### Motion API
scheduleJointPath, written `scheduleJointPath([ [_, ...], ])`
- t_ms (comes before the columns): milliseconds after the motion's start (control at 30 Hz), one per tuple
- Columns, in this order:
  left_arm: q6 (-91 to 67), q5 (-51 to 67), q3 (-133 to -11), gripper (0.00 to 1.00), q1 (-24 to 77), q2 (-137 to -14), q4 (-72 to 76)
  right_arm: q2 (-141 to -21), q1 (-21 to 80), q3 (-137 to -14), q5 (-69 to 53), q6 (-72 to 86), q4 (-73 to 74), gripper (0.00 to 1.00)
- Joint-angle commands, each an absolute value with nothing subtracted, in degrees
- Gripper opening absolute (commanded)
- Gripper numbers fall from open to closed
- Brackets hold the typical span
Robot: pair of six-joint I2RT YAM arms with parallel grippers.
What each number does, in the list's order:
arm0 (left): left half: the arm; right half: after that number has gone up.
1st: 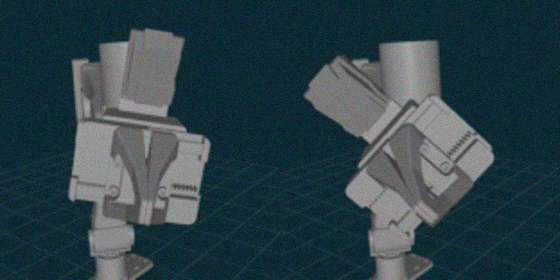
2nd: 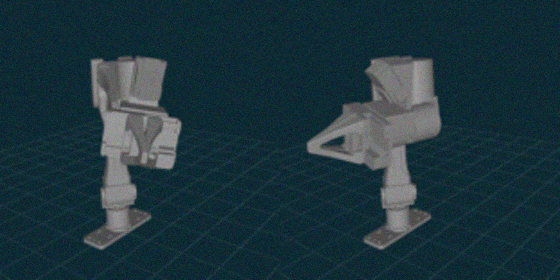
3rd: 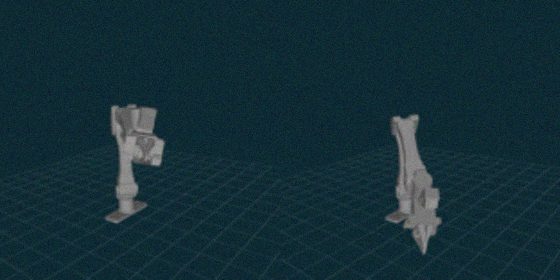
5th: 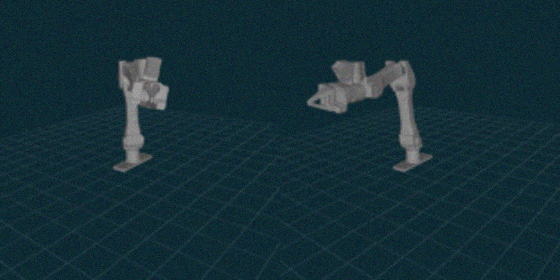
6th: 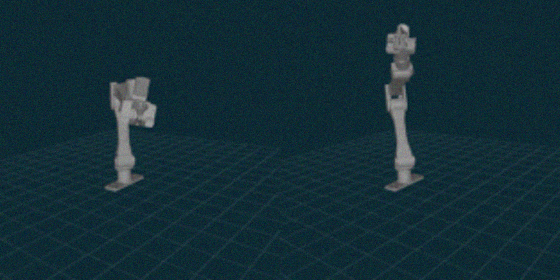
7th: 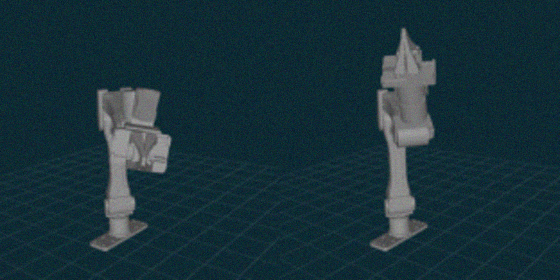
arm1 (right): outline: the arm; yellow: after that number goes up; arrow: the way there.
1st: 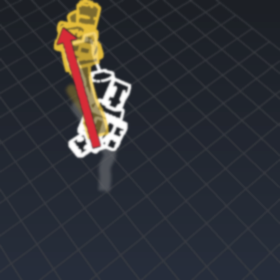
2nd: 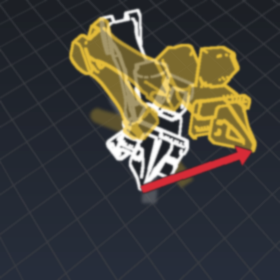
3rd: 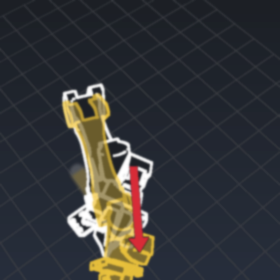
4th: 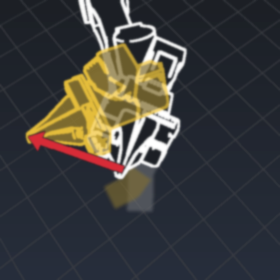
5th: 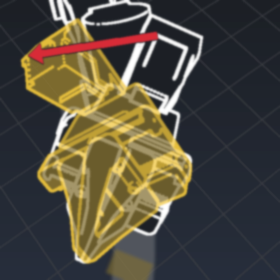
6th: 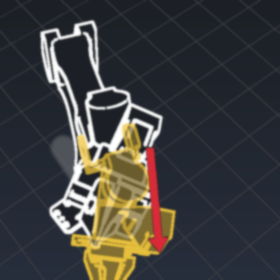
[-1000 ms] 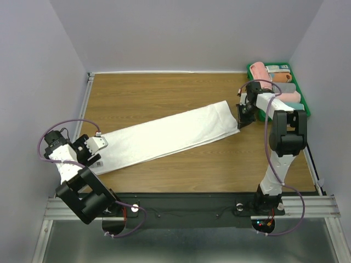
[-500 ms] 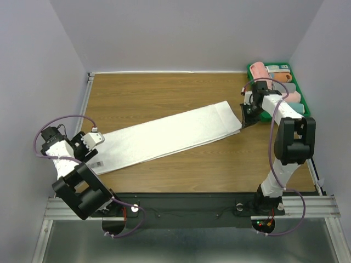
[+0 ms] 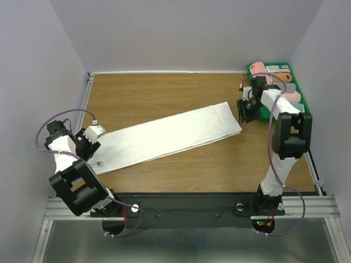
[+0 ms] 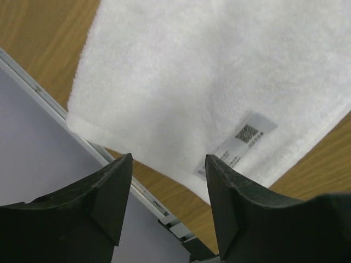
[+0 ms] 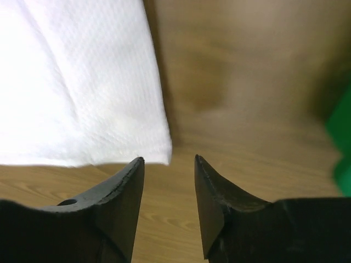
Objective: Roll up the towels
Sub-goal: Fold the towel
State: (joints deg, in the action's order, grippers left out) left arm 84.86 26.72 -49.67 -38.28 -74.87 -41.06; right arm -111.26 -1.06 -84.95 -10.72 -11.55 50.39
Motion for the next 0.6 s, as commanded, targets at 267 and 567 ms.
scheduleJointPath([
  [267, 48.36, 21.27, -51.41, 0.51, -25.05, -79.88, -33.22, -121.36, 10.26, -104.41, -17.49, -11.96, 50.10, 0.40],
  [567, 40.87, 16.88, -54.05, 0.43, -24.79, -90.95, -26.73, -126.57, 12.48, -97.06, -14.07, -12.83, 46.15, 0.35],
])
